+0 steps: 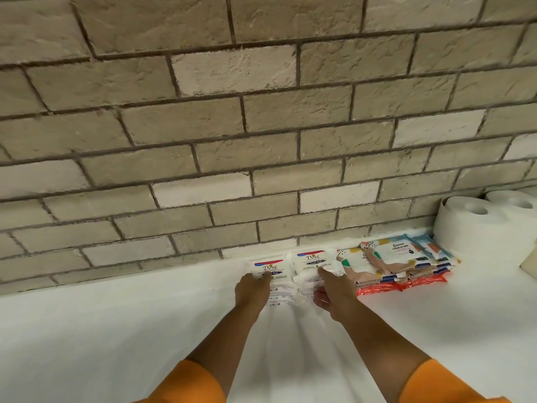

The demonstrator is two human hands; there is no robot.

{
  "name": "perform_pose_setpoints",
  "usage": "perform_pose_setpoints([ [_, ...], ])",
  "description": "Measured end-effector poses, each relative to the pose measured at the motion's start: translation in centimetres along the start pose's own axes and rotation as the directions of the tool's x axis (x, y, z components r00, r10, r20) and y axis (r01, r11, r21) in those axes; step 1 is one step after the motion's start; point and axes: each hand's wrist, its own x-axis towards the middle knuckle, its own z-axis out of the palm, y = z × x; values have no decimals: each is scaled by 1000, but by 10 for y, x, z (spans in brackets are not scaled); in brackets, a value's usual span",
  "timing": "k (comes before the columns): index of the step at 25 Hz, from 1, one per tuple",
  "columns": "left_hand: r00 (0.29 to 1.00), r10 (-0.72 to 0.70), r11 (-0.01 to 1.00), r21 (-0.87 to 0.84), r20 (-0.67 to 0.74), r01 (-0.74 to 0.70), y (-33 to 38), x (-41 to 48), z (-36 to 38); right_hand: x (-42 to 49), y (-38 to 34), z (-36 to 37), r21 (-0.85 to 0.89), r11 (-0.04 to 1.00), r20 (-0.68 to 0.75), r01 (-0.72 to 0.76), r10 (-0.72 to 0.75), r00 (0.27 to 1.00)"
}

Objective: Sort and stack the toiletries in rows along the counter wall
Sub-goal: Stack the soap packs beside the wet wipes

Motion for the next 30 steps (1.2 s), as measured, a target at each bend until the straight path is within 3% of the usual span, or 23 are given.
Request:
perform_pose_setpoints([
  [11, 998, -59, 998, -24, -12, 59, 15, -11, -4, -11, -6, -6, -36, 998, 59, -52, 54, 997],
  [16, 998, -55, 997, -62, 6, 55, 1, -17, -6, -29, -11, -22, -120, 976, 168, -184, 203, 965],
  [23, 995, -10, 1000, -23, -103, 8, -30, -50, -12, -66, 19, -35, -160, 986, 154, -45, 70, 986],
  [30, 990, 118, 954, -267, -80, -135, -71, -115, -44, -133, 57, -52, -246, 964, 256, 98, -33, 966],
])
